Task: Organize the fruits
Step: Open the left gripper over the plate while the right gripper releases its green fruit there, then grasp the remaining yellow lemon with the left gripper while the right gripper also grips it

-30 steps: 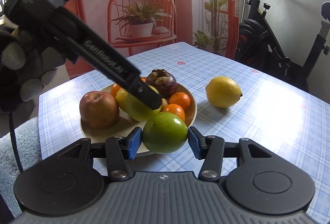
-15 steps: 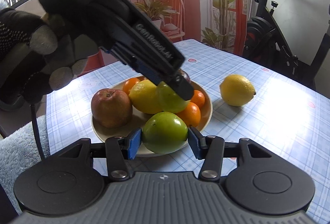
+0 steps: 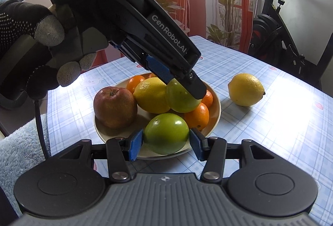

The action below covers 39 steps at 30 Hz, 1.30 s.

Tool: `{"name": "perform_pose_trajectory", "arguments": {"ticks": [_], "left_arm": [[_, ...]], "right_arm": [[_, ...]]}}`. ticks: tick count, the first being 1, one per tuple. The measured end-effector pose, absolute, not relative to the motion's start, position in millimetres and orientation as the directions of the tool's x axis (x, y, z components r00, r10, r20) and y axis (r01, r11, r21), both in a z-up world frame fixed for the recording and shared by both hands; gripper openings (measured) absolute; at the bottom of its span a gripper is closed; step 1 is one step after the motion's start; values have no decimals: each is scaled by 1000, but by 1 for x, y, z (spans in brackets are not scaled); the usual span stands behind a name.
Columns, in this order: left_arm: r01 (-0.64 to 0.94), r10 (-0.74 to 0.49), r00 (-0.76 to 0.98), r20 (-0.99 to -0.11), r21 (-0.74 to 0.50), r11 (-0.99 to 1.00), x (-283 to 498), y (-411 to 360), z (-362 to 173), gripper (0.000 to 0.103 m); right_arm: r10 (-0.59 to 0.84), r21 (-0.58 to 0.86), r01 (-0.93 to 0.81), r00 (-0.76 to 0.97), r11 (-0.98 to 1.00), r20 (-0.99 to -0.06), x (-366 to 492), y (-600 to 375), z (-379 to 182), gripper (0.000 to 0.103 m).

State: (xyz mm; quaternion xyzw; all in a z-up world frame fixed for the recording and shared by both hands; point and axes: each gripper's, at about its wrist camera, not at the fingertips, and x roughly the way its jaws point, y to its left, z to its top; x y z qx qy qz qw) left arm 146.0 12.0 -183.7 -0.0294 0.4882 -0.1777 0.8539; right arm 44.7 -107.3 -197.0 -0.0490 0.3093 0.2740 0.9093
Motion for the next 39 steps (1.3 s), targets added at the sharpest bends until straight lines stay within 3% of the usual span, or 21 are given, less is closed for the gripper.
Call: {"name": "perform_pose_trajectory", "arguments": {"ticks": [27,39], "left_arm": [[230,-306,613,-728,-206,951,173,14,-145,48],[231,-325,580,-747,-232,945,219,-6,-162,48]], "right_arm": [[317,-7,-385,770,923,-553,91,-170,-174,53],[328,16,-397,735,918,-593,150,-178,-184,53]]}}
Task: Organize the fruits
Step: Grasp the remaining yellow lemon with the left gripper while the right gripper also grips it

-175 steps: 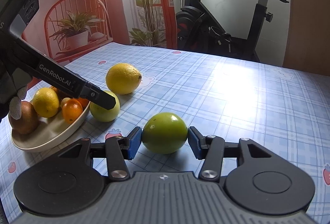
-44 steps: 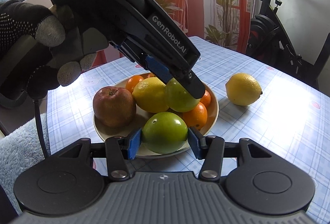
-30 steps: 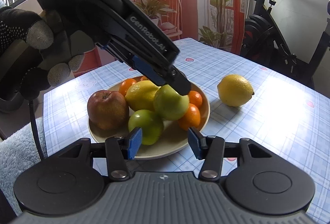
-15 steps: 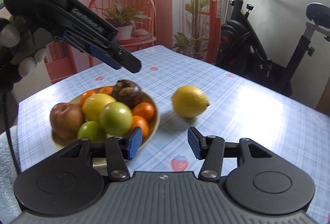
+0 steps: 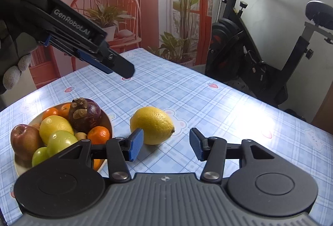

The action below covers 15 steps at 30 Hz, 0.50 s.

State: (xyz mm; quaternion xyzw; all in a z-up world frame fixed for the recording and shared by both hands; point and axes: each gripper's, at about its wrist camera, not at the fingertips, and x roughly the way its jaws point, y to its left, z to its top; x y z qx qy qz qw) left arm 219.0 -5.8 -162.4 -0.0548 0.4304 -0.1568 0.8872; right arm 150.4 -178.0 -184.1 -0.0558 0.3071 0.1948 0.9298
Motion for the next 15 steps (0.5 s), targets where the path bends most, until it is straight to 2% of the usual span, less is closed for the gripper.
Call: {"name": "perform_pose_trajectory", "arguments": {"ticks": [15], "left_arm": [[234,-417,452,-789,-346,909,250,-9,-205,48]], "right_arm": [[408,134,-433,638,892,-654,192,-168,-217,61]]}}
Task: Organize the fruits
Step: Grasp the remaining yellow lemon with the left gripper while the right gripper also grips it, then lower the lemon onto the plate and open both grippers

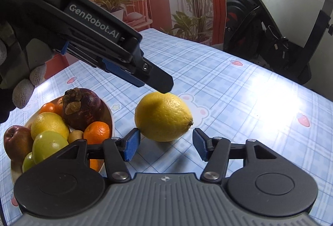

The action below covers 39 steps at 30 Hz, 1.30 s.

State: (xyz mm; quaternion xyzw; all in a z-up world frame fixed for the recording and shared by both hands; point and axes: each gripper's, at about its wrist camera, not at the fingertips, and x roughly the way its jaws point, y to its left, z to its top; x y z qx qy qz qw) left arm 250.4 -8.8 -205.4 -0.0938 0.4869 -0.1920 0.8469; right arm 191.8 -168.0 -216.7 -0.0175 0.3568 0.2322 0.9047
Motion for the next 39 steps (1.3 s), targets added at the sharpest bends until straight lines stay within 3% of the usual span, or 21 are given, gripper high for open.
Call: {"name": "perform_pose_trajectory", "arguments": {"ticks": [12,28,39], "left_arm": [[251,-470,400,-787,-399,882,254,-9,-216,45],[293,-479,469,-742,-381,877,189,18,-142,45],[267,-455,470,-756,-369,890,134,54,-135,45]], "right_arm": [[419,140,-444,631,885,-653,198,-165,-222,60],[480,128,-503,672,855,-565,146,-130,-159,60],[510,100,-568,630,817,-586,104,-84,-157,60]]}}
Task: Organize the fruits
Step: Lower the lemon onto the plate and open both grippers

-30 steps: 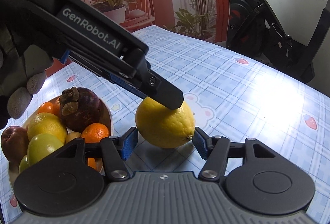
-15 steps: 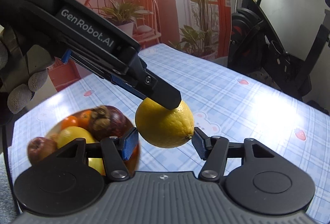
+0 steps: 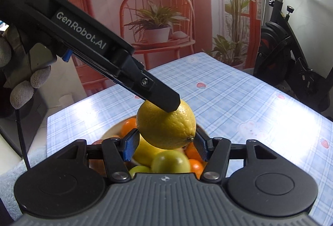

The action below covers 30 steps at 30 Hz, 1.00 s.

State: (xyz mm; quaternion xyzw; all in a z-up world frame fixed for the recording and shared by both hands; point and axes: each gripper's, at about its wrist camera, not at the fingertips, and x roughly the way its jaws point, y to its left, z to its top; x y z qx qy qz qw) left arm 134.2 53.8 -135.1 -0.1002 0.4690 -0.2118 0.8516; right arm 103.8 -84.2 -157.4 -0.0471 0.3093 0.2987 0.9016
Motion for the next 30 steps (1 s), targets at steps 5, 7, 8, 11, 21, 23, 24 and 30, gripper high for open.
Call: {"name": "perform_pose_trajectory", "arguments": {"ticks": [5,7,8,11,21,23,24,30], "left_arm": [[249,-457,463,-759,-384,889,122,65,-142,45],[244,-460,463,-758,-390,888,119,68,-144,45],[243,-462,462,-757,-393,887,117,71,-145,45],[234,-465,462,-755,-402,885,114,74,-147,45],[203,-456,469,-757,-410,889,113,82,-153,43],[204,-450,475,-756,-403,892,113,82,-153,43],[202,-450,476,-756,-404,892,113,82,-153,43],[192,-441,480,-759,-399,896,113,84,-152,43]], "right_arm": [[504,84,-581,614,810,-608,93,-70,-163,60],[496,68,-585,615,808,-613,91,-67,-165,60],[493,61,-587,614,807,-616,90,-65,-165,60],[488,45,-596,610,802,-624,90,-61,-166,60],[468,-21,-621,613,784,-636,84,-49,-173,60],[468,-26,-624,613,781,-637,83,-49,-173,60],[467,-31,-626,613,780,-637,81,-49,-174,60],[466,-37,-631,610,775,-641,79,-48,-174,63]]}}
